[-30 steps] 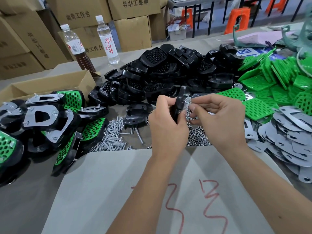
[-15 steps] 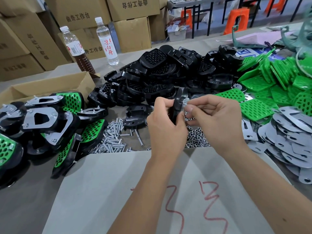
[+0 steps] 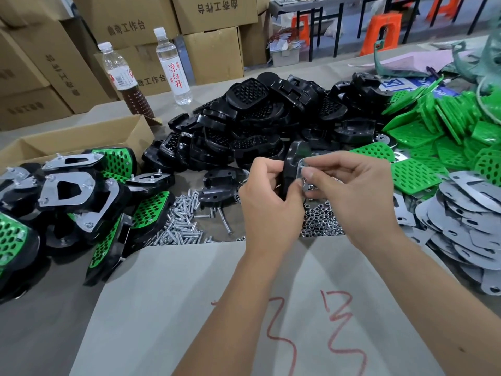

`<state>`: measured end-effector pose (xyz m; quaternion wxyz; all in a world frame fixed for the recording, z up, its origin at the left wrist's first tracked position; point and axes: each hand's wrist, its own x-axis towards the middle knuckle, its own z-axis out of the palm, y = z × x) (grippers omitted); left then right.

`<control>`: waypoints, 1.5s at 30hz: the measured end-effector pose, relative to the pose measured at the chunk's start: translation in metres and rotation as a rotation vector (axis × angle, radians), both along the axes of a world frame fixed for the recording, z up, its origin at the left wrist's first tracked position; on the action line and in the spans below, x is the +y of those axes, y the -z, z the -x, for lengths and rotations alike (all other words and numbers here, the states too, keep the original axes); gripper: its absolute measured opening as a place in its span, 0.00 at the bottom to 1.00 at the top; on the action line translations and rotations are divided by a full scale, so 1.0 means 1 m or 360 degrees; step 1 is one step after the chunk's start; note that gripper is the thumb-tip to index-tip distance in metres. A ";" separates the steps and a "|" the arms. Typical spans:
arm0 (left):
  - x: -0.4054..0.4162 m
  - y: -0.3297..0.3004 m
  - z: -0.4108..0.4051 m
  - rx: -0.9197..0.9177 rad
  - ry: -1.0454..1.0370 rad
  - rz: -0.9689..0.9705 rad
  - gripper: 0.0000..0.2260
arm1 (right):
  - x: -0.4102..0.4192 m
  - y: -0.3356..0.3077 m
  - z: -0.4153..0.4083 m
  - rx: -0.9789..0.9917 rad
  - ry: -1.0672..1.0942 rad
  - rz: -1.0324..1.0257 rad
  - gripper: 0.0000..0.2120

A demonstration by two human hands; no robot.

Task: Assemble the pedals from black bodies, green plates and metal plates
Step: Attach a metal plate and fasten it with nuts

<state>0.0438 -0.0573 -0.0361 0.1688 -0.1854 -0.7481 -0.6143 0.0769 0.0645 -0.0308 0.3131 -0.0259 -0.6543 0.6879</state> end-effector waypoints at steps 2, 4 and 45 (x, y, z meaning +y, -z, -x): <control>0.000 -0.001 -0.001 -0.0042 0.0036 -0.0035 0.10 | -0.001 0.001 0.000 0.0042 0.0046 -0.0081 0.10; -0.001 -0.003 0.000 -0.0081 0.0079 -0.0089 0.10 | 0.000 0.002 0.001 0.0077 0.0104 -0.0129 0.08; -0.028 -0.014 0.017 -0.0586 0.0391 -0.0029 0.12 | 0.025 -0.004 0.002 0.0178 0.0171 -0.1268 0.06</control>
